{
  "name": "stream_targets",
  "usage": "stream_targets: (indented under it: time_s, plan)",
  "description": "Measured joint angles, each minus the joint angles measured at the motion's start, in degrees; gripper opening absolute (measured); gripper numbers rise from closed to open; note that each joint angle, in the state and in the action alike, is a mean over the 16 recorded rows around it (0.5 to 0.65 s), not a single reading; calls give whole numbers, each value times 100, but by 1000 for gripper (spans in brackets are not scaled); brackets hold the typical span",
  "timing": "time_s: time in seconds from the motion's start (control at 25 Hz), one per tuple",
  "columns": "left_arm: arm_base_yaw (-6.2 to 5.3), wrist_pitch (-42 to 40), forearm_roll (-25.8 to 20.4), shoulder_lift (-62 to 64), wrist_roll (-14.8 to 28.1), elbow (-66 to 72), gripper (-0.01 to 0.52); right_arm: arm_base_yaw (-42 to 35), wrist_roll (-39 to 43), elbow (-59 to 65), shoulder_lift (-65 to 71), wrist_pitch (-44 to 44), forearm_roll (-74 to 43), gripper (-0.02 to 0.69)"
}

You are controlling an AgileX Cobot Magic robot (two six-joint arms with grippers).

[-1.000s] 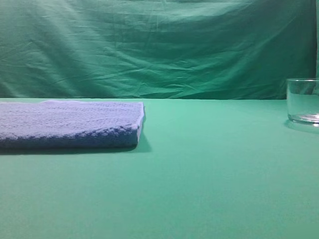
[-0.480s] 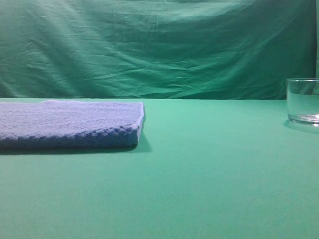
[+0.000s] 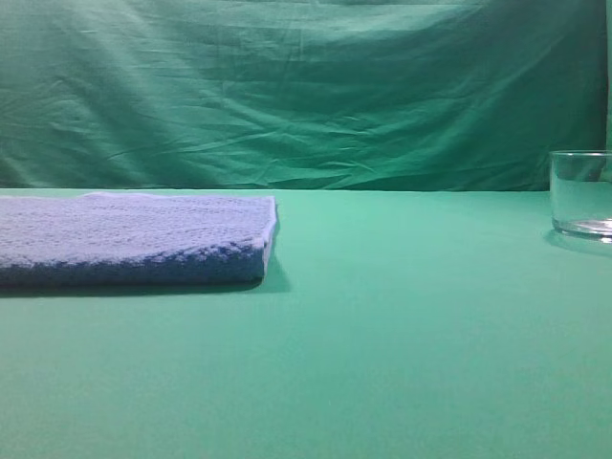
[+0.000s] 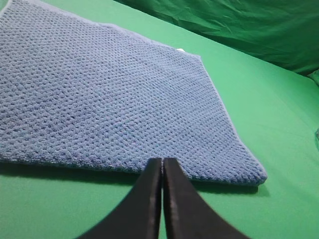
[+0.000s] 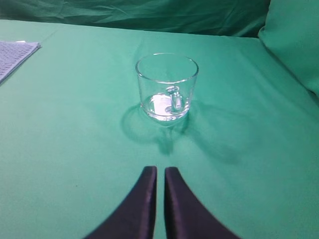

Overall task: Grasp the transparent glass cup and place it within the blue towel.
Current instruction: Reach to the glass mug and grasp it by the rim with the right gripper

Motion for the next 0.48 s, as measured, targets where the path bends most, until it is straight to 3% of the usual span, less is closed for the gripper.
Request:
stream_targets:
  time_s: [0.28, 0.48]
  plan:
    - [0, 0, 0, 0, 0, 0, 0, 0, -1, -122, 81, -601, 632, 50]
    - [0, 0, 0, 0, 0, 0, 0, 0, -172, -497, 507, -549, 1111, 50]
